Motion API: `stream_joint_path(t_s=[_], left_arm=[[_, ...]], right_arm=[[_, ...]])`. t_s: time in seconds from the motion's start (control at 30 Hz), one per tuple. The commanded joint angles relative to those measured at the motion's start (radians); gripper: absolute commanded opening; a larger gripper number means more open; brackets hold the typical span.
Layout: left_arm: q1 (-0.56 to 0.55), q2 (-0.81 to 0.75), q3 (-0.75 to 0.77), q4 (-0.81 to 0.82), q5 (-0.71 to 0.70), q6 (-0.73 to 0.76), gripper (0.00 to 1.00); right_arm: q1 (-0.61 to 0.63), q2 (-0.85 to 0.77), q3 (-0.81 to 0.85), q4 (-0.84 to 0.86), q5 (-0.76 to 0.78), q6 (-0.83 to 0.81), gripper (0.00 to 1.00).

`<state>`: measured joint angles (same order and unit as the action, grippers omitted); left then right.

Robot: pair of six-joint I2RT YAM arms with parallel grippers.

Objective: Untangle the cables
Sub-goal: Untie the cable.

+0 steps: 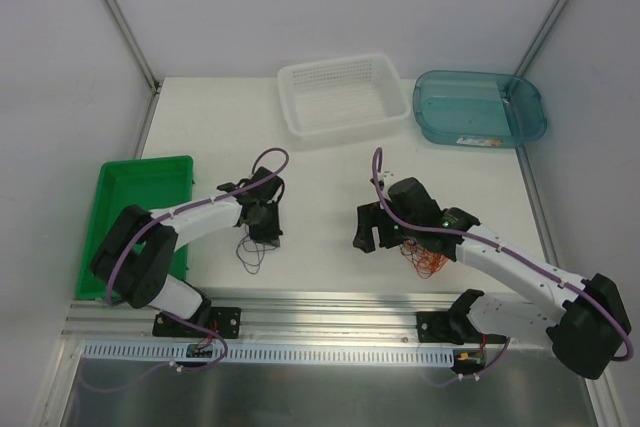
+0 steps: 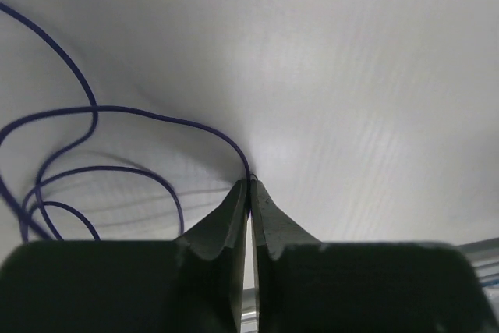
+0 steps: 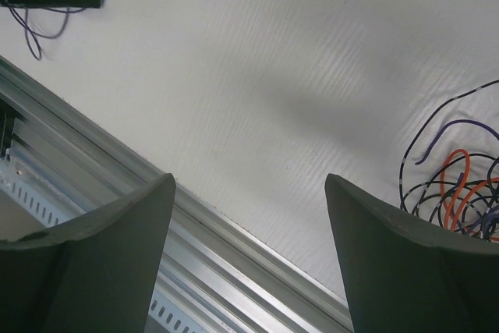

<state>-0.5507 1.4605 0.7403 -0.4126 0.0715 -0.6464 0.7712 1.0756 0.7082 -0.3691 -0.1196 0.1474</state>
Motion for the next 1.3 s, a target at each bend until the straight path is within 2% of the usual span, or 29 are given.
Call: stream_joint_path(t_s=[0.0,0.13,0.3,0.53,0.7,0.9,1.27], left_arm=[[-0.064,0.037,0.086,-0.008,0.028,-0.042,0.0],[-0.135,0.029,0.163,-0.009,0.05,-0.065,0.0],[-0.193,-0.086,0.261,-0.008,0.1,-0.108,0.0],[-0.213,-0.255,0.363,-0.008,0.105,-0.151,0.0],[-0.23,-0.305,0.412,-0.006,0.139,-0.157,0.0],[-0.236,-0.336,0.426,-0.003,0.122,-0.174,0.0],[-0.242,-0.37,0.441,0.008,0.085,-0.213,0.0]], right_arm=[[0.007,-0.052,0.001,0.015,0.021,-0.002,0.82],[0.005,-0.106,-0.019,0.019,0.044,0.007,0.82],[0.007,-0.192,-0.059,0.055,0.049,0.027,0.82],[0.007,-0.269,-0.127,0.241,-0.049,0.072,0.8],[0.007,-0.204,-0.134,0.331,-0.078,0.124,0.78],[0.013,-0.122,-0.148,0.531,-0.146,0.188,0.77],[0.112,0.046,-0.145,0.751,-0.204,0.121,0.76]])
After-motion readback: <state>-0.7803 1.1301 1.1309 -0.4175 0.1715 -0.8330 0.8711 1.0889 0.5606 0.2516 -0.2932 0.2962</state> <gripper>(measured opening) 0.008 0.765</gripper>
